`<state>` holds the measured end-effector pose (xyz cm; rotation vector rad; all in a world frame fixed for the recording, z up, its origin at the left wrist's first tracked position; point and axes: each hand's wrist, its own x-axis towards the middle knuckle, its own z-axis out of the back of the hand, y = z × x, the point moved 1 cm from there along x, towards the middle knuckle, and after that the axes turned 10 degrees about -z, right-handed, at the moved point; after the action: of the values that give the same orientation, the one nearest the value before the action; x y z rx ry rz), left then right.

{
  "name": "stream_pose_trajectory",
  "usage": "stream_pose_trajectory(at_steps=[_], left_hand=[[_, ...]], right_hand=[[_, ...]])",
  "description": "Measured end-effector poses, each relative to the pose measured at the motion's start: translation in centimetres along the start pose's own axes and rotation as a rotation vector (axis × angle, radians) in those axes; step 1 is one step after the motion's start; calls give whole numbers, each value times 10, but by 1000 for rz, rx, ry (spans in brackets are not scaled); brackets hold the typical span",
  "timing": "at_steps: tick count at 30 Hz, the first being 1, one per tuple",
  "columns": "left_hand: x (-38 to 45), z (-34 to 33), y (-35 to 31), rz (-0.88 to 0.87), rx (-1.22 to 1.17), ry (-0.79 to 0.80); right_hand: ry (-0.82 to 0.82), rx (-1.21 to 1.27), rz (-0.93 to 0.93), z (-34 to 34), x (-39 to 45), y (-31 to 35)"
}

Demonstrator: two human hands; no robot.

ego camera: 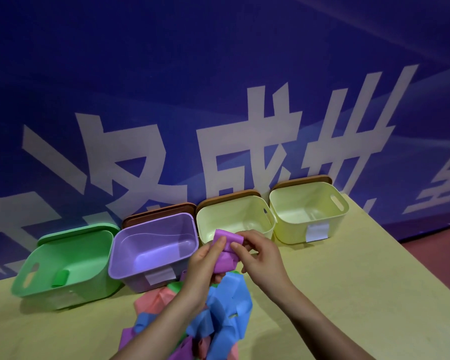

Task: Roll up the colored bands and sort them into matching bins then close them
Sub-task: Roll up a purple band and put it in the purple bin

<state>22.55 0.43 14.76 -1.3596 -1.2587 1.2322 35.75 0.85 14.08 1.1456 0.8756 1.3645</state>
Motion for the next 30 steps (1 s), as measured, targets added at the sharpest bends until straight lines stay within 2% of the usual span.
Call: stream_pose_trajectory(at_steps=[5,8,12,18,20,23,27,30], left_hand=[[3,0,5,134,-319,56],[2,2,4,161,-388,104],[1,1,3,199,-492,59],[0,3,6,186,-531,51],[1,6,9,175,-516,28],[0,10,11,139,-454,12],[-3,11,13,70,-398,34],[-4,10,13,3,-394,34]], right_hand=[[43,-171,149,11,6,-1],[96,-246,253,15,6,-4],[96,-383,406,18,5,-9],[128,-492,475,17,1,-8],[179,-473,445,17,0,-11],[229,-242,275,14,-7,-10],[115,46,20,6,-16,-6],[93,99,-155,-1,-11,-7]])
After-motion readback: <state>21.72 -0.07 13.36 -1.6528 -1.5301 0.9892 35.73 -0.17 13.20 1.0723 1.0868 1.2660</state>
